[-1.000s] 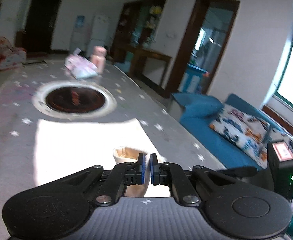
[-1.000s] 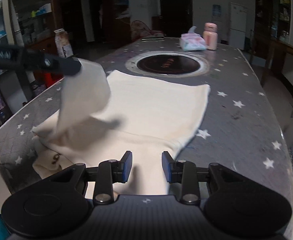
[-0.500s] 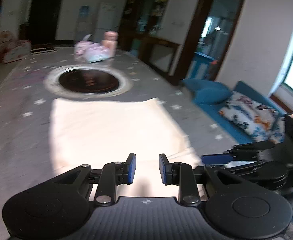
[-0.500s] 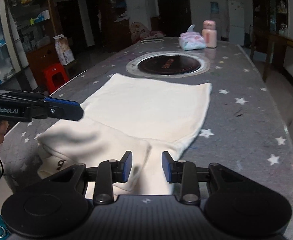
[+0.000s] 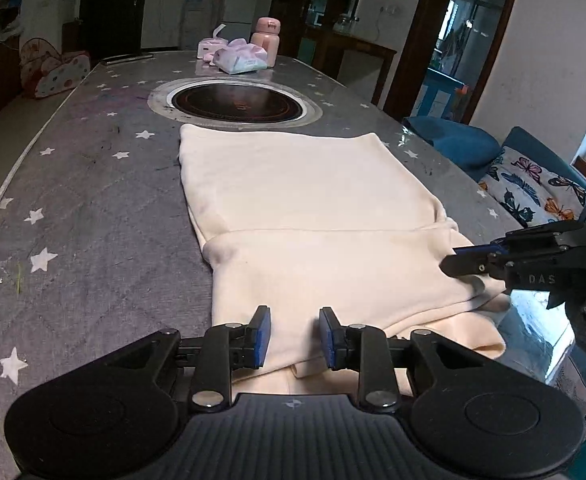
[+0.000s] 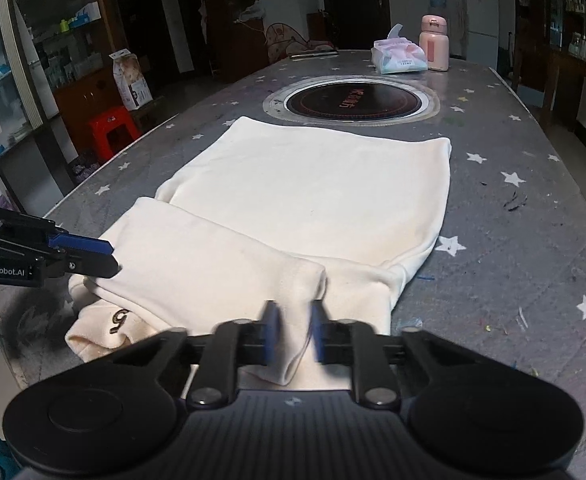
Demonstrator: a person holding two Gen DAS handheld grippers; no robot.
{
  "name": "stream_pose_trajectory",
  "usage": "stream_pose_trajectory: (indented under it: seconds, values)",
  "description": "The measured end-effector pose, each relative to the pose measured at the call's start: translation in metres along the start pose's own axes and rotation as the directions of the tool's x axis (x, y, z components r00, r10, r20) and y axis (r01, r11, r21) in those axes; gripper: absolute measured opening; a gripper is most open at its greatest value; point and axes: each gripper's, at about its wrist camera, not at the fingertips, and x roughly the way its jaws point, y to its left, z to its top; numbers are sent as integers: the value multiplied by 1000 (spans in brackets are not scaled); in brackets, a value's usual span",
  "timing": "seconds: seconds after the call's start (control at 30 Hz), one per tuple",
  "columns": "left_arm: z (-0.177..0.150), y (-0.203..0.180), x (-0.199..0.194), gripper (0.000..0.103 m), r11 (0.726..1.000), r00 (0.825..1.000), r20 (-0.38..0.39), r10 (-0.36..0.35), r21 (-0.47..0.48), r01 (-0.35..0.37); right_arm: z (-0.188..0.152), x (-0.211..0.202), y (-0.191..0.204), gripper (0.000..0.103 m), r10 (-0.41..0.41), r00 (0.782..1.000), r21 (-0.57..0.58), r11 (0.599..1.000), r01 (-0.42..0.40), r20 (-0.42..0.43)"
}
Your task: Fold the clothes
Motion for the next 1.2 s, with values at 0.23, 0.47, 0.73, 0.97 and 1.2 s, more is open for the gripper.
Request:
stream_pose_trajectory:
  seconds: [0.23, 0.47, 0.73, 0.97, 1.2]
  values:
    - [24, 1, -3, 29, 1000, 998, 52, -29, -6, 29, 9, -19, 6, 6, -28, 998, -30, 999, 30, 50]
    - [41, 17, 25, 29, 999, 1000, 18, 16, -52, -15, 2, -5, 1, 7, -53, 999, -16, 998, 53, -3]
    - [42, 17, 17, 29, 999, 999, 37, 13, -45, -11, 19, -17, 3, 9, -75, 996, -64, 995, 79, 56]
    - [44, 18, 38, 29, 999, 999, -16, 28, -38, -28, 23, 8, 5, 9, -41, 998, -82, 996, 44, 38]
    - [36, -2, 17, 29, 998, 1000, 9, 27, 57, -28, 12, -2, 10, 11, -11, 1000, -127, 992, 12, 7]
